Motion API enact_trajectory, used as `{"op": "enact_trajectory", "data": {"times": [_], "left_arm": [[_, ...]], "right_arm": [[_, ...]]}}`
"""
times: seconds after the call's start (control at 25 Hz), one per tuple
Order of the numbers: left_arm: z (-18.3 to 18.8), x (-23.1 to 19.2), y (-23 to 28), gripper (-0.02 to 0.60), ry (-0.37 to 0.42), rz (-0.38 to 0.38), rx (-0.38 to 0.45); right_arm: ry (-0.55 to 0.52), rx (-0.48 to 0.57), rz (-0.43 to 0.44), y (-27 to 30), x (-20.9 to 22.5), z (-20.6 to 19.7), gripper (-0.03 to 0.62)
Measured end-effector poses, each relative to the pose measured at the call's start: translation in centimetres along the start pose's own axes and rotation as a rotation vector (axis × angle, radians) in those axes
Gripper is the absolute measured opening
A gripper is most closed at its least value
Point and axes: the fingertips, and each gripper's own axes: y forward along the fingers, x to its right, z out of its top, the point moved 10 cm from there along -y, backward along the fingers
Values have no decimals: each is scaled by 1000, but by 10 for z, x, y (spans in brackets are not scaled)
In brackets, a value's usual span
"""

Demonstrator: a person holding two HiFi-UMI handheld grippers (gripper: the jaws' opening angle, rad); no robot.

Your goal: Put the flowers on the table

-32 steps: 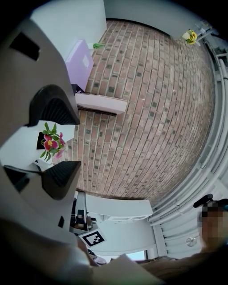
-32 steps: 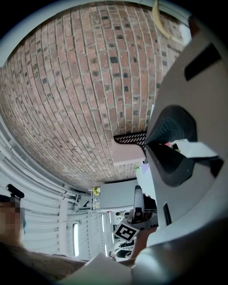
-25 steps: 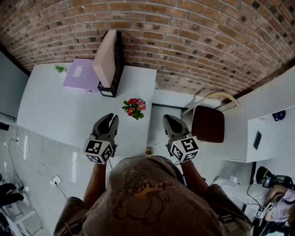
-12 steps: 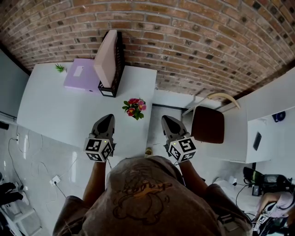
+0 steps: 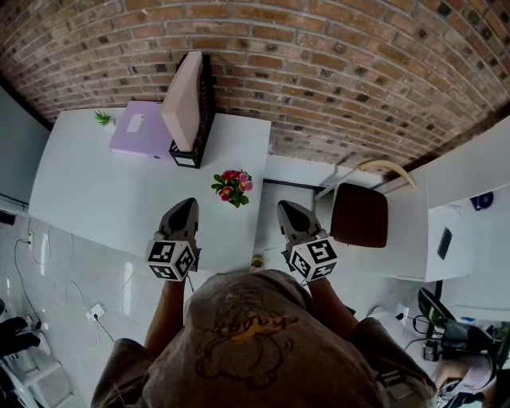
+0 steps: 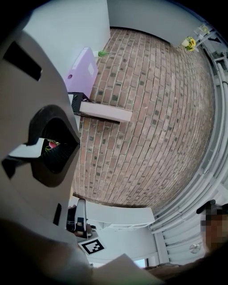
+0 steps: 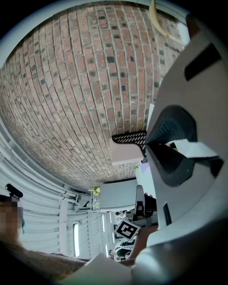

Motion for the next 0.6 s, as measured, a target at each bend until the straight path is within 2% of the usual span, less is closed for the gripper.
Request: {"op": "enact_trajectory", "data": {"times": [0.6], "left_arm": [[2, -2, -4, 21, -16, 6, 3]], "right_arm": [[5, -8, 11, 2, -3, 2, 2]]}}
